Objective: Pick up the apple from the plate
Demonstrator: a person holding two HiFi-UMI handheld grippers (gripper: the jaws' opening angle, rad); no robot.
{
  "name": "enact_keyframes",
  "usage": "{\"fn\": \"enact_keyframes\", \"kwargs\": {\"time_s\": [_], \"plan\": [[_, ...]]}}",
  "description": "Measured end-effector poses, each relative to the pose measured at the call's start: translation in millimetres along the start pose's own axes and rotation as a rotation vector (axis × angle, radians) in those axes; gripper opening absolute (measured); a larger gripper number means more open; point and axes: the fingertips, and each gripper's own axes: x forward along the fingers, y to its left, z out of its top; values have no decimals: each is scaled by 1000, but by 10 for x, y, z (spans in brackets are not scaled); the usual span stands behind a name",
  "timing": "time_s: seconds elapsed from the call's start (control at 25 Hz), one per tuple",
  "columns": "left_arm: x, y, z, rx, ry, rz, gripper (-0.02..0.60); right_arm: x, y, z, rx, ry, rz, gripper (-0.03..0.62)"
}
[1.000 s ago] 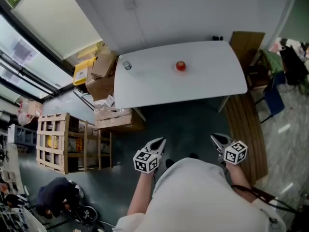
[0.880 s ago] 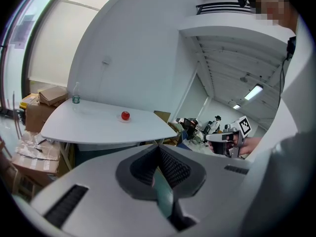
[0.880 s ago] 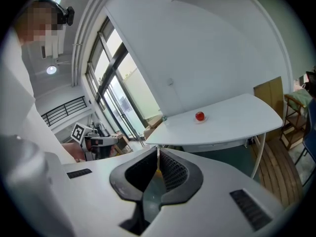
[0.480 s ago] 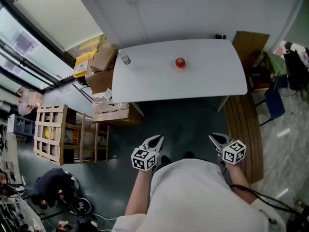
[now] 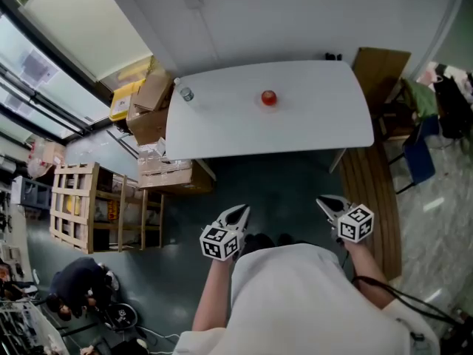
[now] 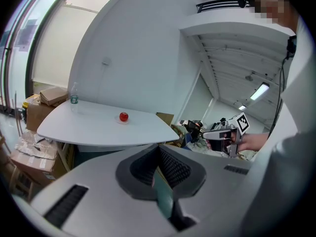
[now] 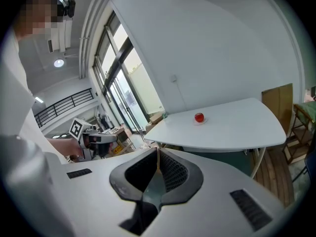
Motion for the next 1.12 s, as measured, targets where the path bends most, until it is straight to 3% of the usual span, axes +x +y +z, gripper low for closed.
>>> {"fn": "enact_keyframes", "kwargs": {"time_s": [0.44, 0.84, 1.12], "plan": [[301, 191, 196, 3, 12, -27, 2, 136, -255, 160, 16, 2, -31, 40], [775, 616, 661, 19, 35, -97, 2, 521, -579, 499, 64, -25, -120, 40], [1054, 999, 978, 50, 93, -162, 2, 889, -732, 747, 112, -41, -182, 40]]}}
